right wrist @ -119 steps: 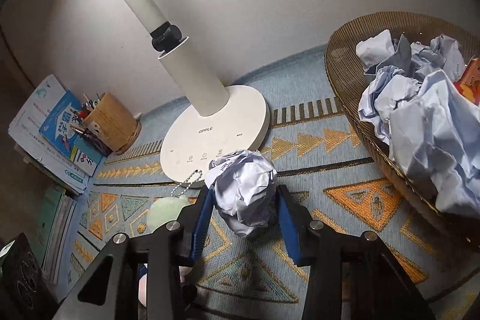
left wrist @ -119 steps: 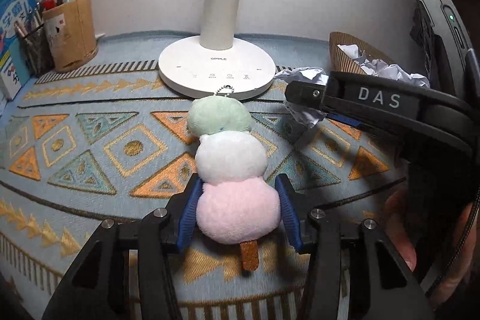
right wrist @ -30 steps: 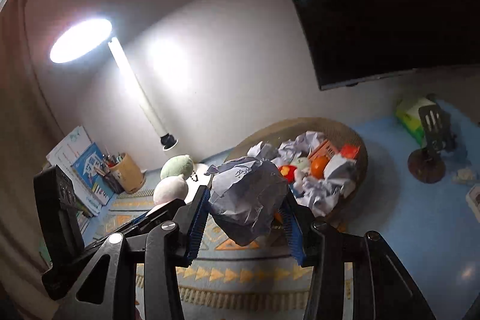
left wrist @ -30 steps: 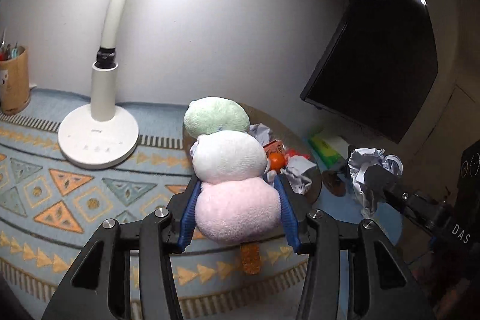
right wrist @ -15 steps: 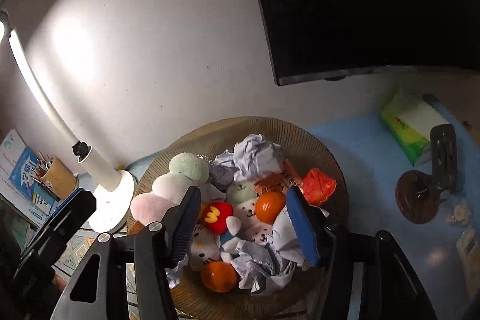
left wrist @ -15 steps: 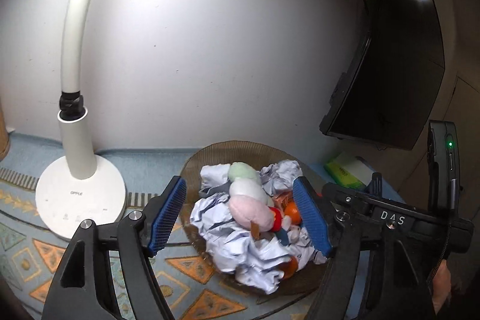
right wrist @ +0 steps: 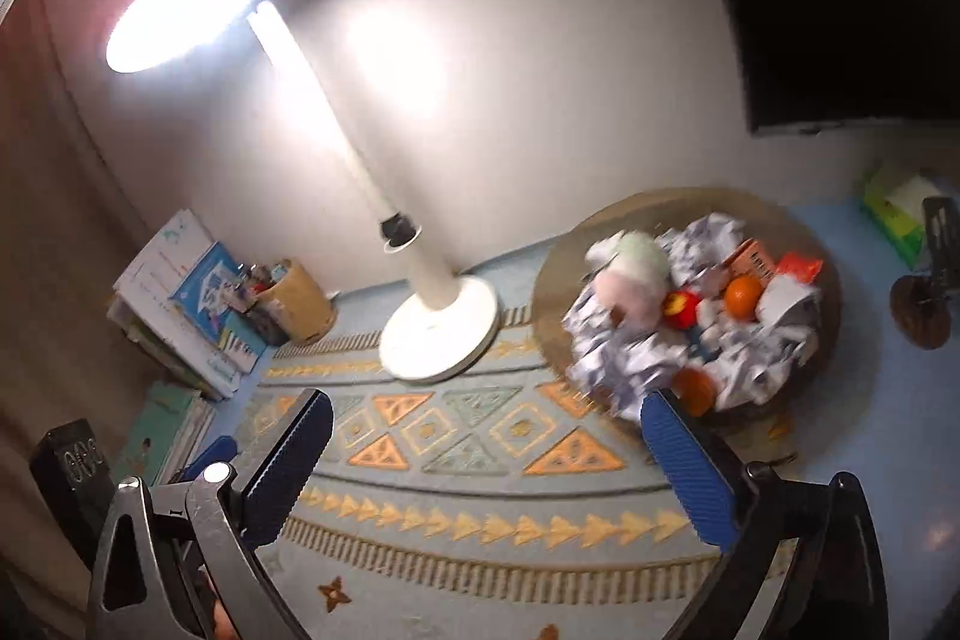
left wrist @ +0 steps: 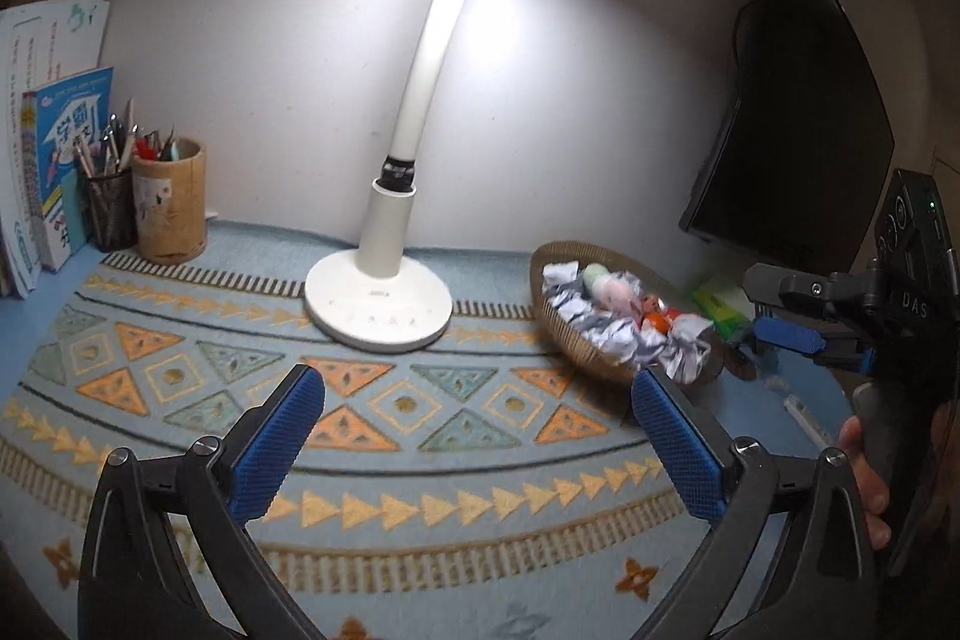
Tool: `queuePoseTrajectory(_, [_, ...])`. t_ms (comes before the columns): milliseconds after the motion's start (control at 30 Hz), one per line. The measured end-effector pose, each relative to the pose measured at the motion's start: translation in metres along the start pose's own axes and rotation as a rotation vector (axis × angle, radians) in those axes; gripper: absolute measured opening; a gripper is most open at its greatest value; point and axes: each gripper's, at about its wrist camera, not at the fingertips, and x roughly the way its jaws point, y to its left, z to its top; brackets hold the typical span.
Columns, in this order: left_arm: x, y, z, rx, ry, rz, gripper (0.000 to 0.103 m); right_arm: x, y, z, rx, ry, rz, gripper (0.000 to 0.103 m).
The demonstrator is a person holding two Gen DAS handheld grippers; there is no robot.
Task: Organize objects
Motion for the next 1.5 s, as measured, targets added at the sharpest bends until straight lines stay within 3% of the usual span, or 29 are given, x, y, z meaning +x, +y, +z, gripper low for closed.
queuePoseTrajectory(100, [-0.004, 0.032, -0.038, 0.005, 0.078, 0.098, 0.102, 0.048, 0.017, -0.041, -0.028, 0.073, -0.08, 0.102])
queuePoseTrajectory(300, [0.029, 0.073, -0.07, -0.056, 0.248, 0.218, 0.102, 0.112, 0.019, -0.096, -0.145, 0.087, -0.299, 0.099])
queuePoseTrajectory(367, [0.035, 0.078, -0.073, -0.05, 0.247, 0.22, 0.102, 0.12, 0.011, -0.1, -0.123, 0.133, -0.293, 0.096])
queuePoseTrajectory(467, [0.039, 0.089, -0.073, -0.114, 0.208, 0.258, 0.102, 0.117, 0.008, -0.097, -0.125, 0.106, -0.293, 0.095])
queuePoseTrajectory(567, [0.051, 0.097, -0.074, -0.17, 0.257, 0.271, 0.102, 0.124, 0.005, -0.096, -0.12, 0.14, -0.31, 0.096])
queuePoseTrajectory(833, [0.072, 0.075, -0.079, 0.004, 0.354, 0.417, 0.103, 0.135, 0.017, -0.1, -0.201, 0.194, -0.378, 0.103])
queuePoseTrajectory(1500, [0.07, 0.076, -0.079, -0.003, 0.354, 0.413, 0.103, 0.133, 0.017, -0.1, -0.2, 0.19, -0.378, 0.103])
